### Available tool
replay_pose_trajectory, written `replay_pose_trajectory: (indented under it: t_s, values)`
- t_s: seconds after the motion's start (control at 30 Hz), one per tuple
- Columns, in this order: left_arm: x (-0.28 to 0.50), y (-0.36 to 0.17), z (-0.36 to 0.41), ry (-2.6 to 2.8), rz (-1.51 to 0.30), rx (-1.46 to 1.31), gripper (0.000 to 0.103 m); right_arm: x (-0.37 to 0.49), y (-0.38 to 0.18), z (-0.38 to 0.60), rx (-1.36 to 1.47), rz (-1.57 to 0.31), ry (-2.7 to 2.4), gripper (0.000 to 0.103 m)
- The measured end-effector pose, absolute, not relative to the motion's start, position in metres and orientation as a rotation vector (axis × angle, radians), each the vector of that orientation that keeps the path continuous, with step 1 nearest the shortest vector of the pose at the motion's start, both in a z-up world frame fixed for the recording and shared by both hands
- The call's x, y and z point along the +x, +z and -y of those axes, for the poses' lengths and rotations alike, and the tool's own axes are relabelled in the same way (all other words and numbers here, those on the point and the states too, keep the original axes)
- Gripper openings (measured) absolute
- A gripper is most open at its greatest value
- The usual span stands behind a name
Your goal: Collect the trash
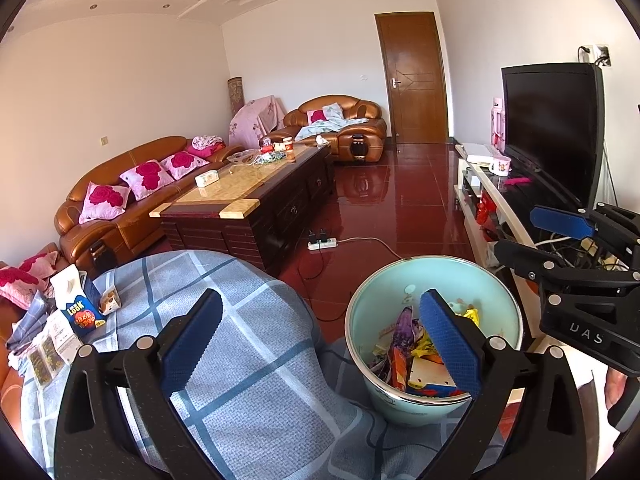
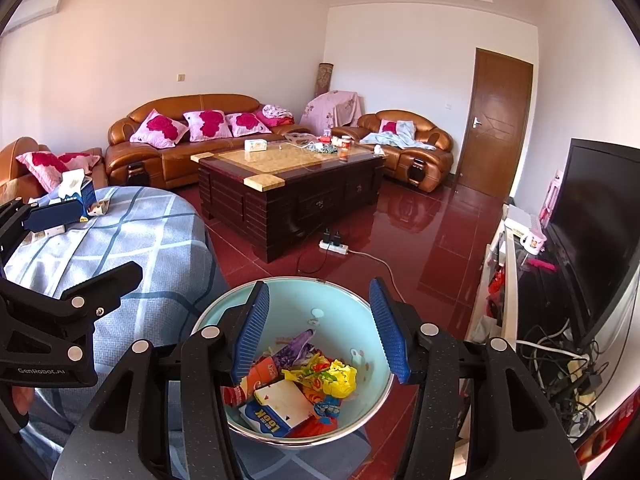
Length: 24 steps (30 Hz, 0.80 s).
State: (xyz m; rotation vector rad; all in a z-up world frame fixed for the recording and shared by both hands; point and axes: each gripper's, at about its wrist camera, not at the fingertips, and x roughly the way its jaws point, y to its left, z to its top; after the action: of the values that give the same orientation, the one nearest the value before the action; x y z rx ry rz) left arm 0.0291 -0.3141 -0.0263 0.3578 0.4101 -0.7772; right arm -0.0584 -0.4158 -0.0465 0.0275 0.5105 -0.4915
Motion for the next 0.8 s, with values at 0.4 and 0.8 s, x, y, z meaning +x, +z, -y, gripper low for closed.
replay_pose_trajectory:
  t_s: [0.4, 0.8]
  values:
    - [0.0299, -0.0274, 0.3134, -0.769, -0.409, 0.356, 0.097, -0.059, -0.0456, 0.4177, 0.023, -0.51, -0.491, 0.054]
    - [0.03, -0.0287, 0.3132, -0.768, -0.409, 0.358, 0.097, -0.0588, -0.0458, 0.4167, 0.021, -0.51, -0.492, 0.054]
